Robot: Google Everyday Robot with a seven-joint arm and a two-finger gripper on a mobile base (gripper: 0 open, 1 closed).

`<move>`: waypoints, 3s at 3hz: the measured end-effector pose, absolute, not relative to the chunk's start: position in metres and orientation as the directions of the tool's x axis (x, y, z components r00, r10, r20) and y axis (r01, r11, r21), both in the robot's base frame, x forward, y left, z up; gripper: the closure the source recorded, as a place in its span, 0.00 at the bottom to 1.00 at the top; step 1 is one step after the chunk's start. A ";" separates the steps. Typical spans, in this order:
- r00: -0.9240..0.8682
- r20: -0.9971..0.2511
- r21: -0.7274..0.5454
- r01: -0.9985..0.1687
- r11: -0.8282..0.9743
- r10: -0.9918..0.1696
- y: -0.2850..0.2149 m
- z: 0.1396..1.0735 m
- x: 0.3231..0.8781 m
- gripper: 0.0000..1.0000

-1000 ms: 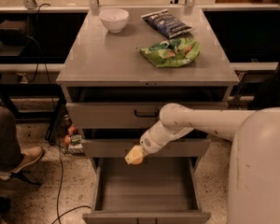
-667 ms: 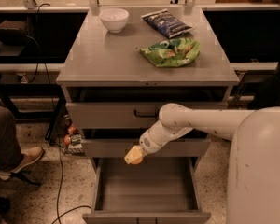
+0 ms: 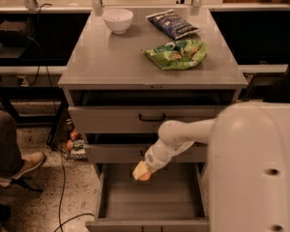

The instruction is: Place orange into bottom drawer

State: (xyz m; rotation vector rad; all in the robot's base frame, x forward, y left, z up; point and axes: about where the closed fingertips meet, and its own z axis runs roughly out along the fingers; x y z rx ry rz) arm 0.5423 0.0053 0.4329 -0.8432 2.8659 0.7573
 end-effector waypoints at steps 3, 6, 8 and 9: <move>-0.941 -0.048 0.366 -0.330 0.870 -0.336 -0.009 0.310 0.528 1.00; -0.968 -0.030 0.394 -0.240 0.887 -0.249 0.005 0.211 0.527 1.00; -0.977 -0.081 0.419 -0.214 0.882 -0.198 0.012 0.163 0.529 0.79; -0.975 -0.081 0.408 -0.220 0.886 -0.205 0.018 0.150 0.528 0.54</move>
Offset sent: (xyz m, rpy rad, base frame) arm -0.0177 -0.0280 -0.1726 -0.1762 0.1251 -0.3031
